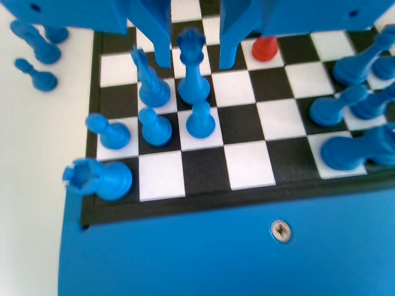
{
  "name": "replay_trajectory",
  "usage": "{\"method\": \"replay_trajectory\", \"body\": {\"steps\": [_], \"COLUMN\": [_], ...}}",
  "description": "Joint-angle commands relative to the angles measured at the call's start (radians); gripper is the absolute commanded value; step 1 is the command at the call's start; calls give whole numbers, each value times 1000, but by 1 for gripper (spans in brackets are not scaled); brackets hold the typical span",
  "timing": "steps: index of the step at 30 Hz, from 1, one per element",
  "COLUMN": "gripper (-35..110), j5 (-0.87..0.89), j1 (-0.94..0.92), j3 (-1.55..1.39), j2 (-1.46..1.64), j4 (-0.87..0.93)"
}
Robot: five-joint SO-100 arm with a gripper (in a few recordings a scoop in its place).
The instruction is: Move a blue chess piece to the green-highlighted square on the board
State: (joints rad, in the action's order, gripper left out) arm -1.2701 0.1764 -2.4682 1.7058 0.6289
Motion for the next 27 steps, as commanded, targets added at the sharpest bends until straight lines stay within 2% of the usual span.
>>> {"method": "replay_trajectory", "body": {"steps": [1, 27], "gripper": [14, 10], "j5": [-15, 6], "j1": [-5, 3], "j3": [8, 61], "j2": [5, -25], "j4": [0, -17]}}
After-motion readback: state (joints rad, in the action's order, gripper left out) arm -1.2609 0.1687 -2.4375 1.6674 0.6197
